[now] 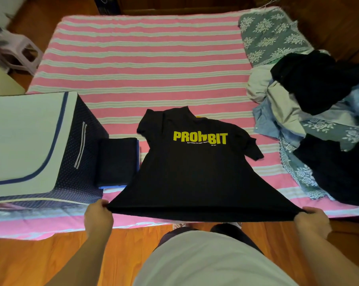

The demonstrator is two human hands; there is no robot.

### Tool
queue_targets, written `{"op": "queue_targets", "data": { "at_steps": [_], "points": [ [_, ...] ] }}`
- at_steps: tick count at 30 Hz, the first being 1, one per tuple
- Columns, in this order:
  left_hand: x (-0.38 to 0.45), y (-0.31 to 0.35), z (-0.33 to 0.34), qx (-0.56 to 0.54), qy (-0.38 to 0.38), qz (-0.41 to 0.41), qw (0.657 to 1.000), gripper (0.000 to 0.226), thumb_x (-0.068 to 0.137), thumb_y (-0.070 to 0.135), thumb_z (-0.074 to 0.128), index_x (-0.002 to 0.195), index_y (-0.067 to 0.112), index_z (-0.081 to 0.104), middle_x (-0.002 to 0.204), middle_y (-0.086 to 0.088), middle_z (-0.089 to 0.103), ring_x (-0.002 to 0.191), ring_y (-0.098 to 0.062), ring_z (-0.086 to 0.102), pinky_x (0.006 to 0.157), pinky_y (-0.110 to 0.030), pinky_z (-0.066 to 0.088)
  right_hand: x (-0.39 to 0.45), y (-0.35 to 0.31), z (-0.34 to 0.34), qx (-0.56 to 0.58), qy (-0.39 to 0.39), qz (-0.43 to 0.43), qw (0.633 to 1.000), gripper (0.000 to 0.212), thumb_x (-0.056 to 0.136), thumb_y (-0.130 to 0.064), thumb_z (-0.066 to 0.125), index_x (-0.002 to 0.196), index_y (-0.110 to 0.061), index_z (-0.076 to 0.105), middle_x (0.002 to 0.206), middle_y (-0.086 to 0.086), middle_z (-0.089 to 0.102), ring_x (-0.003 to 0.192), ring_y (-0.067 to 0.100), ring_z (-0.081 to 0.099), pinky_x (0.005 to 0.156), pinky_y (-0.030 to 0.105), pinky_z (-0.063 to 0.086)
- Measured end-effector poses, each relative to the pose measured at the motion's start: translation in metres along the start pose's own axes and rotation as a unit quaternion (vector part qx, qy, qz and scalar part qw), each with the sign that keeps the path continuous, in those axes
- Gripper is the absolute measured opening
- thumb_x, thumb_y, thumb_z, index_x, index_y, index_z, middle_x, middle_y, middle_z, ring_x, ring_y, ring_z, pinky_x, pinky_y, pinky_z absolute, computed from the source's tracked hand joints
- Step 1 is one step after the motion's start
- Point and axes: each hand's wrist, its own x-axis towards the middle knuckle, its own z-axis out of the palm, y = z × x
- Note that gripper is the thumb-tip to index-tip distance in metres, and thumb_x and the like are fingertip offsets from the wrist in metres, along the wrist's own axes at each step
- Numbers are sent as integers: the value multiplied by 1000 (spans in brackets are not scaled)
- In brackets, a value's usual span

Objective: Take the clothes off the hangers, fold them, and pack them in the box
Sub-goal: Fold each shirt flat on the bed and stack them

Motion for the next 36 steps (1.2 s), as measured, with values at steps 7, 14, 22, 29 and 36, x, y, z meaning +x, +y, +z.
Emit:
{"op": "queue_targets", "data": {
  "at_steps": [7,14,22,29,36],
  "points": [
    [-15,8,14,-210,-31,-168,963,31,90,-12,42,112,9,48,81,-19,62,69,-31,58,62,-36,45,36,27,-23,-40,-27,99,994,9,99,-2,53,92,-6,56,107,15,61,113,32,62,87,44,58],
    [-3,10,19,-366,-106,-241,892,35,93,-19,34,94,3,62,104,-26,64,76,-32,60,67,-33,53,20,21,-16,-57,-140,85,985,25,100,9,43,99,-6,63,129,23,61,104,30,62,83,38,58],
    [126,246,-78,-654,-124,-182,724,33,104,-3,39,134,-1,55,104,-14,65,93,-22,66,81,-32,61,-12,-204,120,97,-289,-21,952,44,106,4,23,113,-20,60,156,15,37,121,30,55,97,36,45],
    [132,440,-294,-824,-100,34,557,14,102,4,49,102,7,63,100,-15,71,84,-27,74,72,-42,63,-127,-451,91,344,-346,-186,853,45,103,0,30,101,-25,67,115,10,60,107,28,61,68,33,60],
    [73,422,-293,-829,-50,55,554,13,91,9,49,78,12,51,78,-5,60,78,-22,67,74,-38,63,-136,-432,55,430,-424,-179,777,48,55,3,56,101,-10,66,114,14,65,106,31,67,80,40,59]
  ]
}}
